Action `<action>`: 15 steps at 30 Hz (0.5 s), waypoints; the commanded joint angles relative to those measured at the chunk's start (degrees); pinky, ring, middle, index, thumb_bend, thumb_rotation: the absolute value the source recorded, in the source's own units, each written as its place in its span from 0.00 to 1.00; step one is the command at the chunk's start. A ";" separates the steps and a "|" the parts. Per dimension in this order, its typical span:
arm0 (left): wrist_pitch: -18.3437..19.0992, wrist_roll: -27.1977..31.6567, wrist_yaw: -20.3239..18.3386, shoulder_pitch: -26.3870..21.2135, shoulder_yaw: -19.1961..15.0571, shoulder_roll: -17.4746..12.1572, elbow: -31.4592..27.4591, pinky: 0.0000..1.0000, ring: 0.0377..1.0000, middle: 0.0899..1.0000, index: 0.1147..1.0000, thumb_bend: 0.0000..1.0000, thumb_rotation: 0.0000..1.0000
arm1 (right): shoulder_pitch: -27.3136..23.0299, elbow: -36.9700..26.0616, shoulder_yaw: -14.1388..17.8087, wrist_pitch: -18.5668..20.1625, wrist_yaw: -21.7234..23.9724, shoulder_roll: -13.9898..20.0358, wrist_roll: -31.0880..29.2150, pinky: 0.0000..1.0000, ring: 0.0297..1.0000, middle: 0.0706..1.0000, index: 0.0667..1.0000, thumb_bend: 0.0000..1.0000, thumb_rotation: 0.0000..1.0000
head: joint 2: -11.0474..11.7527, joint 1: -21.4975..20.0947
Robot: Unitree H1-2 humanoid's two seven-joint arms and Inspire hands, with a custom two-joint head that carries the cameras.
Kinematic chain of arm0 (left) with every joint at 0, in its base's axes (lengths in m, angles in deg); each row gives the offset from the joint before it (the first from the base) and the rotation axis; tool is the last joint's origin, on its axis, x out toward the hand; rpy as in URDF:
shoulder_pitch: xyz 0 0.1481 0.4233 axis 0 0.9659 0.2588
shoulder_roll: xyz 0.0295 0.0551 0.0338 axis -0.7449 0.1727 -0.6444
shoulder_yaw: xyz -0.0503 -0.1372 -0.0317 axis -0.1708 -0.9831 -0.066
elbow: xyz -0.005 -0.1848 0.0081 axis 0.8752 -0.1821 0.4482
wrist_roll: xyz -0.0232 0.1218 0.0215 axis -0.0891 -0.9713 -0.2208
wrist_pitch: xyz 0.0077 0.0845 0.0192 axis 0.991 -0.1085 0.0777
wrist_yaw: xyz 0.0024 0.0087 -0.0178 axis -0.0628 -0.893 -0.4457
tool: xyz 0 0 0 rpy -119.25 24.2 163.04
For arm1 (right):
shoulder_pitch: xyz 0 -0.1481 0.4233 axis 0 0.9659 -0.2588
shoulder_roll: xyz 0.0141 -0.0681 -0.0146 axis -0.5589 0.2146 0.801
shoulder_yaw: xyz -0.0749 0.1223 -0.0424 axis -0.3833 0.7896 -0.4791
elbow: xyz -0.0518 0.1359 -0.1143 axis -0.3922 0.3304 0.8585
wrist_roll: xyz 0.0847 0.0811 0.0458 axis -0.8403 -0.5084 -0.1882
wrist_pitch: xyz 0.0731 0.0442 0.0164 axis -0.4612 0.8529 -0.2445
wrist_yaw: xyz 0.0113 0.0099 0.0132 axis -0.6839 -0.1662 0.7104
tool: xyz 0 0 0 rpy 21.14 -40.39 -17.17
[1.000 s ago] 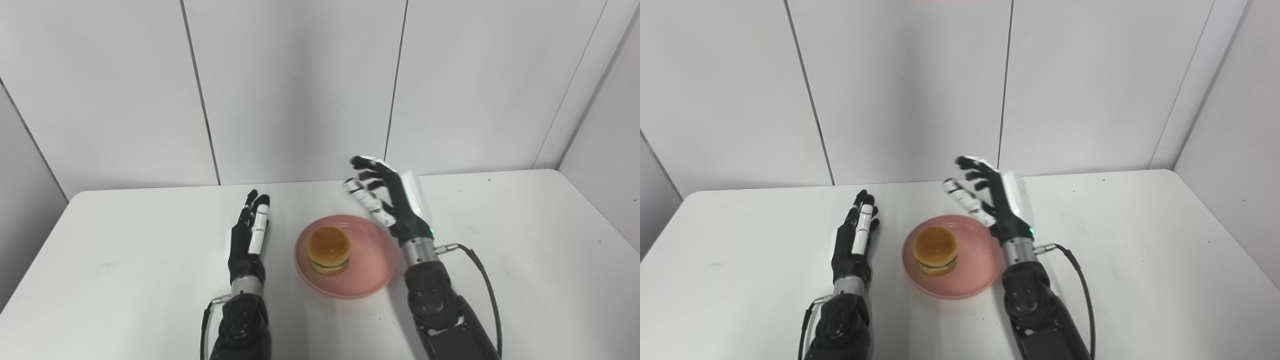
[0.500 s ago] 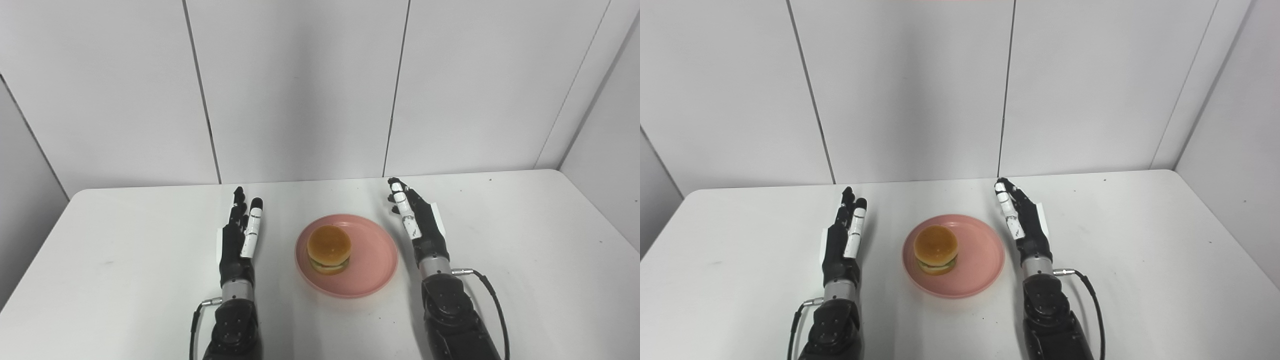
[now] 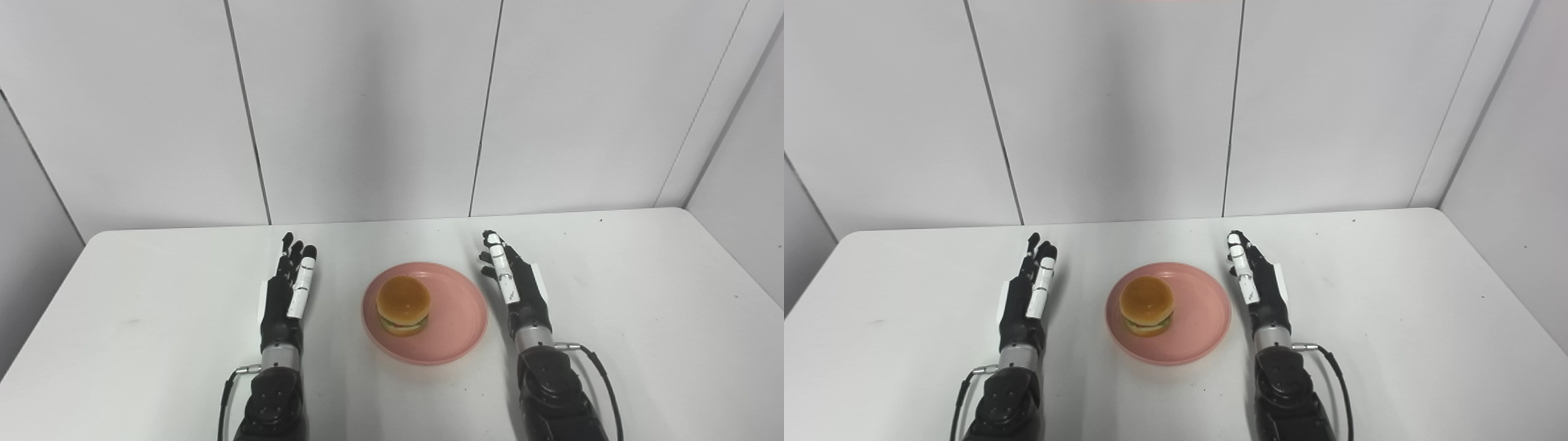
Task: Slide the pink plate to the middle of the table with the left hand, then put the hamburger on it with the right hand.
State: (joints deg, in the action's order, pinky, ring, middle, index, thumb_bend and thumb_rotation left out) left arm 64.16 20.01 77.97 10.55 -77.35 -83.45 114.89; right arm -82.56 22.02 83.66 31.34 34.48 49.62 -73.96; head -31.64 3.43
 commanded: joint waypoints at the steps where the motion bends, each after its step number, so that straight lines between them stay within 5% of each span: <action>1: -0.30 -0.33 -0.48 -1.53 0.39 -0.20 -1.96 0.95 0.96 0.95 0.98 0.68 0.82 | -0.56 -0.12 0.33 -3.59 0.23 -0.88 -1.34 0.85 0.85 0.88 0.86 0.77 1.00 | -0.14 0.08; 15: 0.94 0.58 -1.54 -0.41 0.48 -0.02 -3.97 0.95 0.96 0.96 0.98 0.67 0.82 | 0.76 2.98 1.07 -10.10 2.09 -0.98 -5.68 0.82 0.85 0.87 0.88 0.80 1.00 | -0.45 -0.31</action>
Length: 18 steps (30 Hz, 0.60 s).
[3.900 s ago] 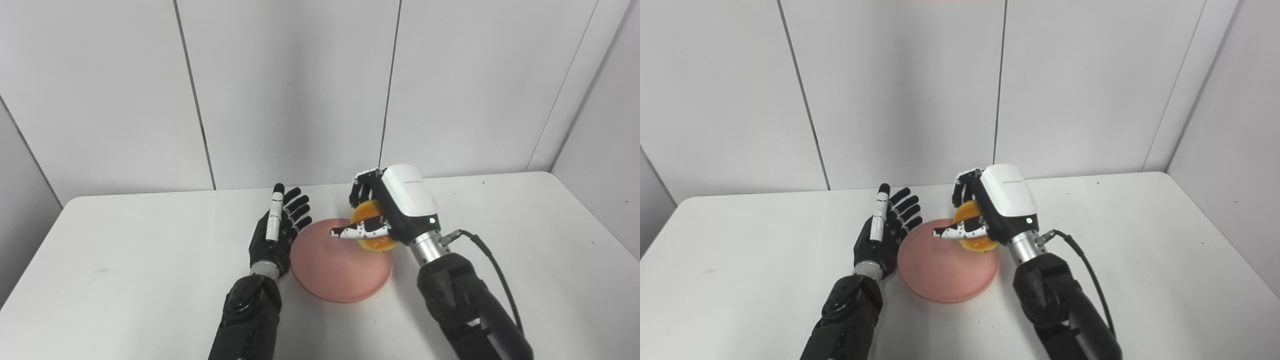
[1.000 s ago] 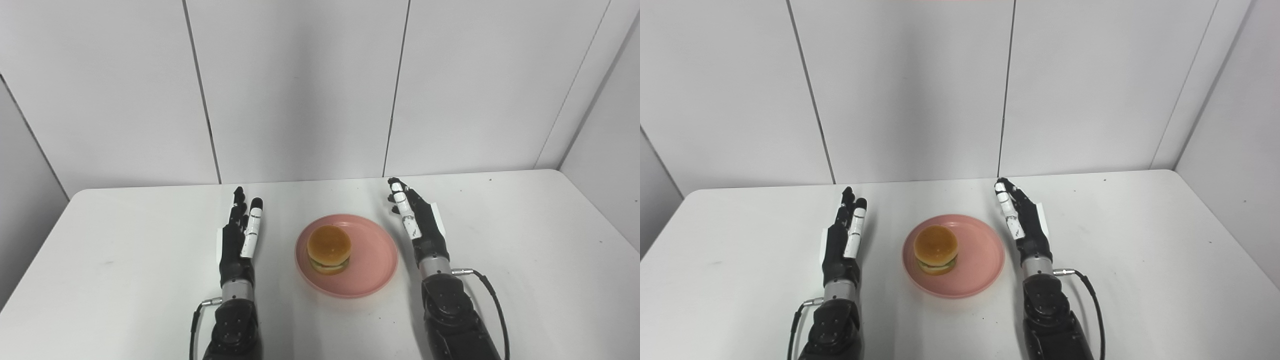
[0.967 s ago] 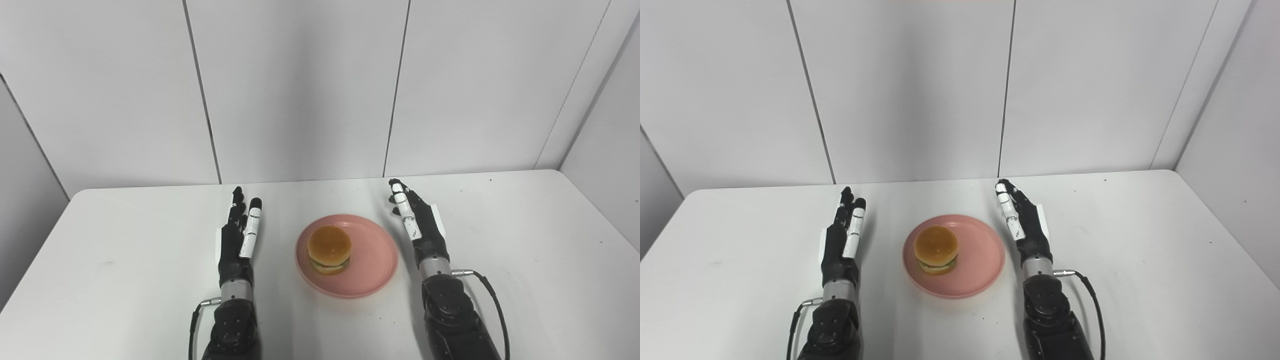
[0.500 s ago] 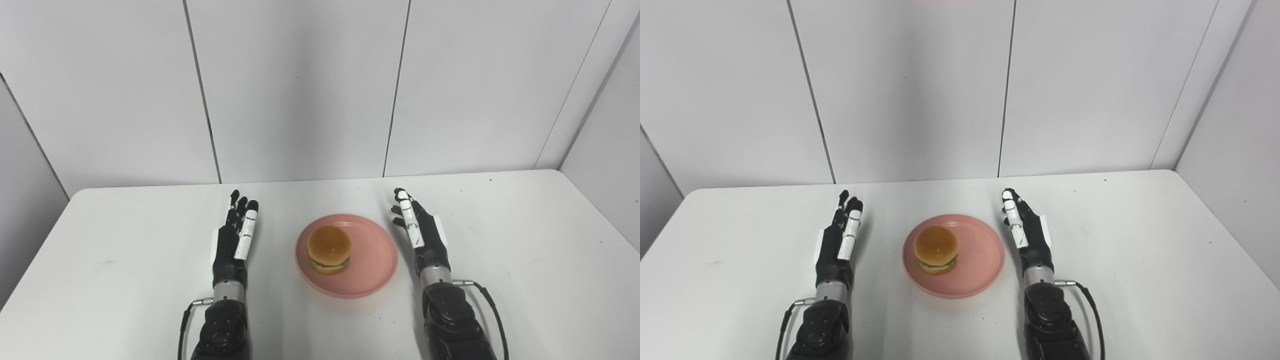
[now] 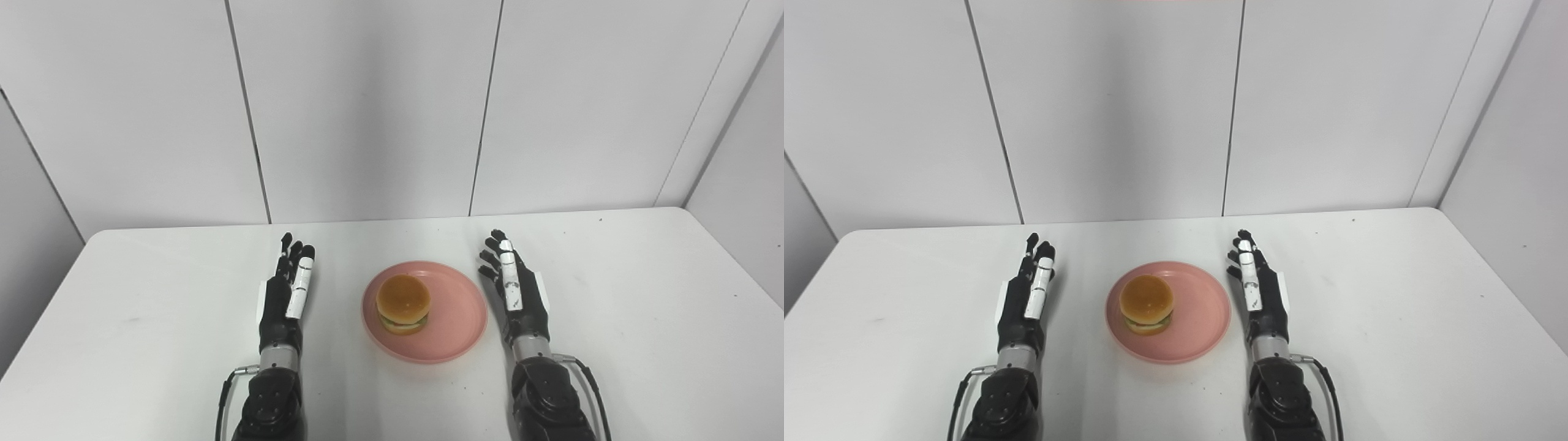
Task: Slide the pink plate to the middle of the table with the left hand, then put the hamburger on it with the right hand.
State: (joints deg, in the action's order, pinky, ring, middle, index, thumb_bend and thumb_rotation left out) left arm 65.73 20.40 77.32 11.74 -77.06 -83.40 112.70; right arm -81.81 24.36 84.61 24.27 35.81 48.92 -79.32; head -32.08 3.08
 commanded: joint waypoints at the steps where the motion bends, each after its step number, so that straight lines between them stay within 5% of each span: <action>1: -0.91 0.46 -0.93 -1.61 0.13 0.08 -1.69 0.95 0.96 0.96 0.98 0.66 0.82 | 0.04 0.67 0.12 -2.93 0.74 -0.27 -0.41 0.81 0.85 0.87 0.88 0.80 1.00 | 0.27 0.05; 18: -3.04 0.14 -0.70 -0.65 1.00 0.91 -2.08 0.95 0.96 0.97 0.99 0.67 0.83 | -0.05 1.82 -0.35 -4.91 2.24 0.76 -0.39 0.87 0.88 0.88 0.88 0.81 1.00 | 0.81 0.57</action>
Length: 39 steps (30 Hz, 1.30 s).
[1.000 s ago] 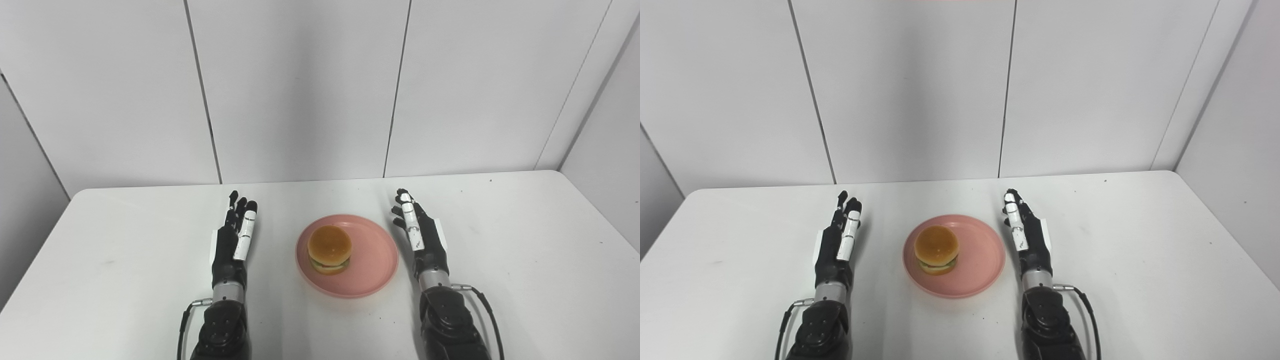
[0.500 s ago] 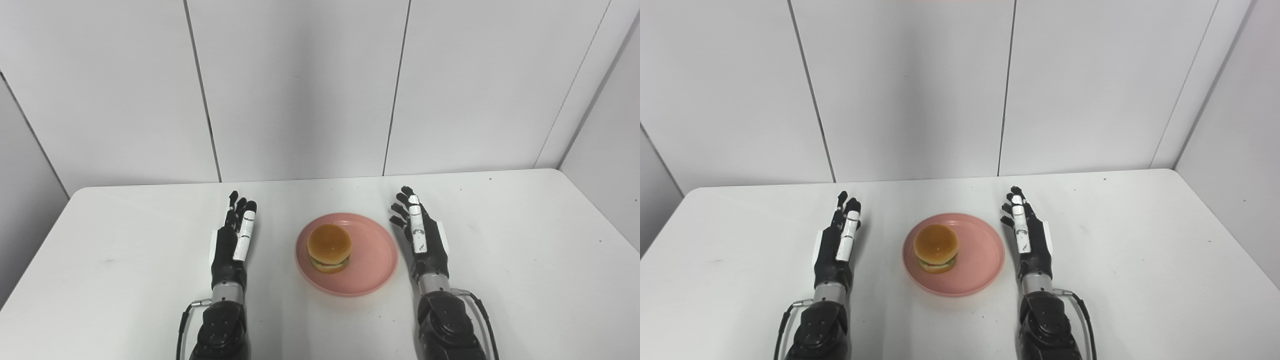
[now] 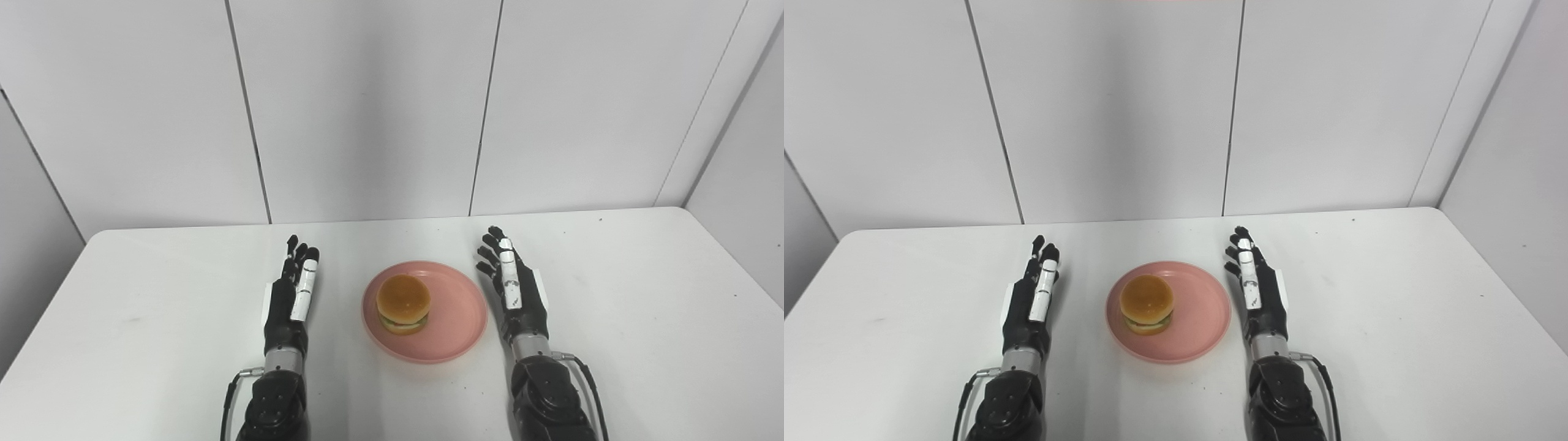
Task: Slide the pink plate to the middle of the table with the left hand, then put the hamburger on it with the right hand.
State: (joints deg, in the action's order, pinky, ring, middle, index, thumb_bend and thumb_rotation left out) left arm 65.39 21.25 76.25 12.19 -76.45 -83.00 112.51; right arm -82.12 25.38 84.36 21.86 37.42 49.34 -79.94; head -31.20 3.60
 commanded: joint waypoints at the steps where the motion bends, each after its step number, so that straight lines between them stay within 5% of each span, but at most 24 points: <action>1: -3.07 -0.84 0.60 -1.08 0.36 0.56 -1.80 0.95 0.95 0.97 0.99 0.67 0.82 | 0.24 0.80 -0.15 -2.49 0.72 0.38 0.23 0.87 0.88 0.89 0.88 0.80 1.00 | -0.07 0.05; 15: -14.29 -2.91 3.33 -0.34 0.30 0.79 1.94 0.92 0.94 0.96 0.97 0.70 0.83 | 0.81 -0.90 0.56 -1.23 0.99 0.00 -1.60 0.89 0.89 0.90 0.89 0.85 1.00 | 0.07 0.35; 25: -12.89 -2.62 2.06 0.30 0.28 -0.13 1.05 0.94 0.95 0.96 0.98 0.71 0.82 | 1.33 -2.65 1.25 0.17 0.01 -1.09 -1.94 0.87 0.89 0.90 0.88 0.84 1.00 | -0.28 0.25; 39: -9.48 -1.86 0.34 0.94 0.65 -0.50 -0.90 0.93 0.95 0.95 0.99 0.71 0.80 | 2.13 -3.52 1.78 -3.50 2.42 -1.12 -4.68 0.89 0.88 0.89 0.87 0.88 1.00 | -2.12 -1.87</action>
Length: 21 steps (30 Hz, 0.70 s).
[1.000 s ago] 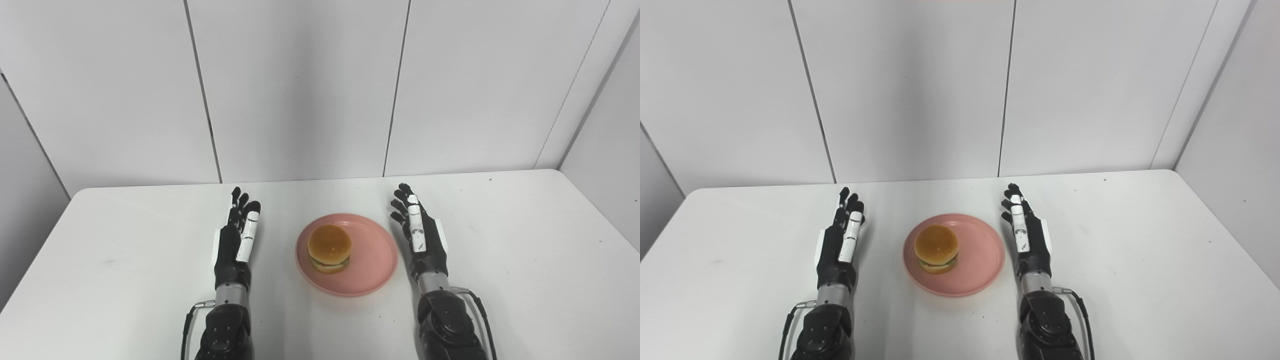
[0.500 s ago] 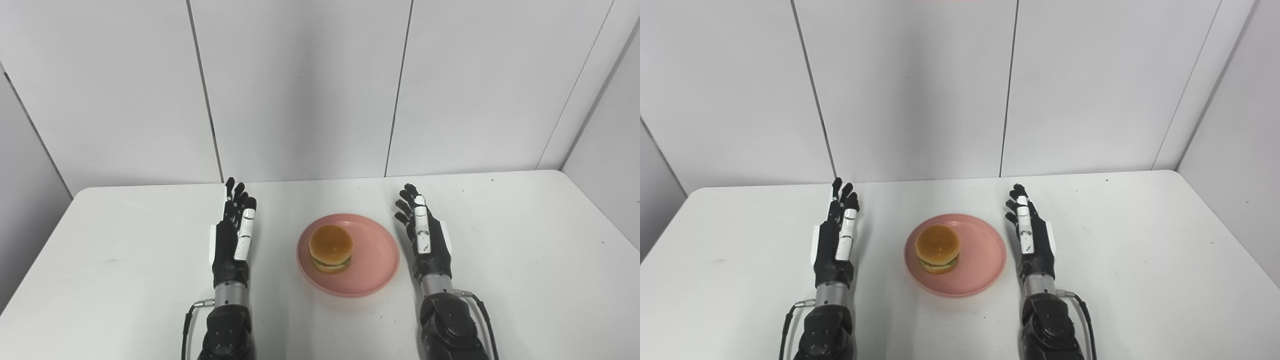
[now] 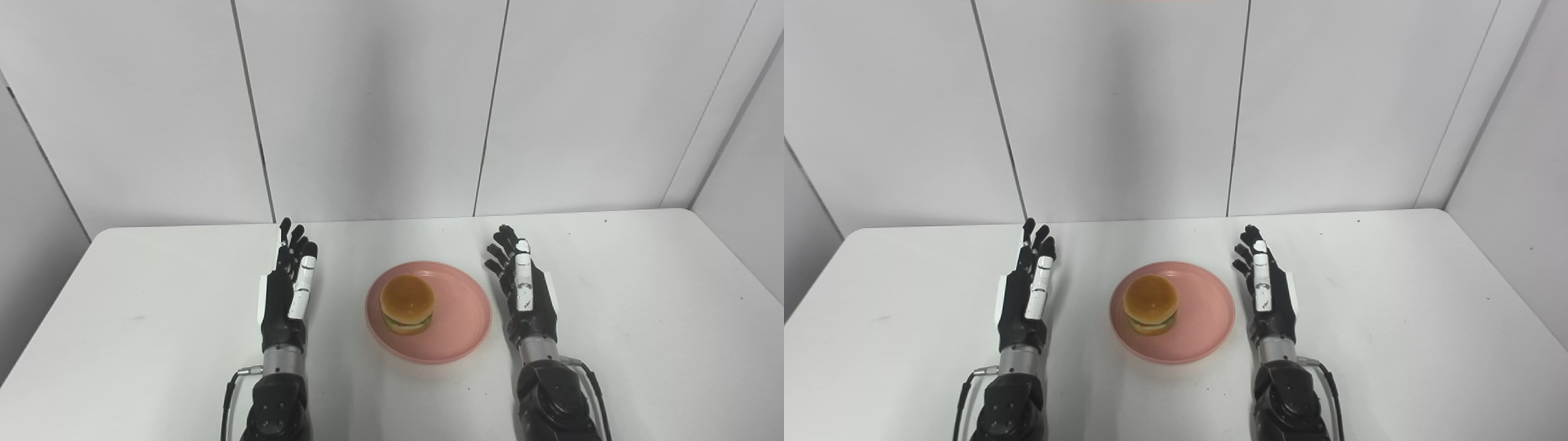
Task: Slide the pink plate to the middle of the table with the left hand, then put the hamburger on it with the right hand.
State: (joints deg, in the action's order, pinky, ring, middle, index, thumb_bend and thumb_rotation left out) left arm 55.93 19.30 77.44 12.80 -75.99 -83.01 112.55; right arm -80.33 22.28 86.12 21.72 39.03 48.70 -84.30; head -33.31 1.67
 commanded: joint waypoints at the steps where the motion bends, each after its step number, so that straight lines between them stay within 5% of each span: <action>1: 0.16 0.21 -0.97 0.37 0.15 -0.50 -1.03 0.92 0.95 0.95 0.99 0.71 0.80 | 0.33 -0.35 0.00 -3.73 0.88 -0.50 -0.32 0.89 0.88 0.89 0.87 0.89 1.00 | -0.01 0.06; 13: 0.43 1.18 -1.00 0.15 0.05 -0.23 -0.68 0.94 0.94 0.96 1.00 0.68 0.81 | 0.32 1.10 -0.94 -7.75 1.14 0.85 2.67 0.86 0.84 0.87 0.85 0.90 1.00 | 0.17 0.42; 21: 1.45 1.17 -0.93 0.34 0.20 0.17 -1.99 0.93 0.94 0.96 0.99 0.71 0.80 | 1.12 -1.84 -1.35 -4.19 0.24 1.93 5.68 0.85 0.85 0.87 0.86 0.86 1.00 | -1.12 1.66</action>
State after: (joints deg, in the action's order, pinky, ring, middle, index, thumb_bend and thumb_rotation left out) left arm 57.25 20.68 77.17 13.00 -76.11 -82.98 111.93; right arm -79.55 21.61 84.56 17.28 39.61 49.67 -78.93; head -34.89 4.12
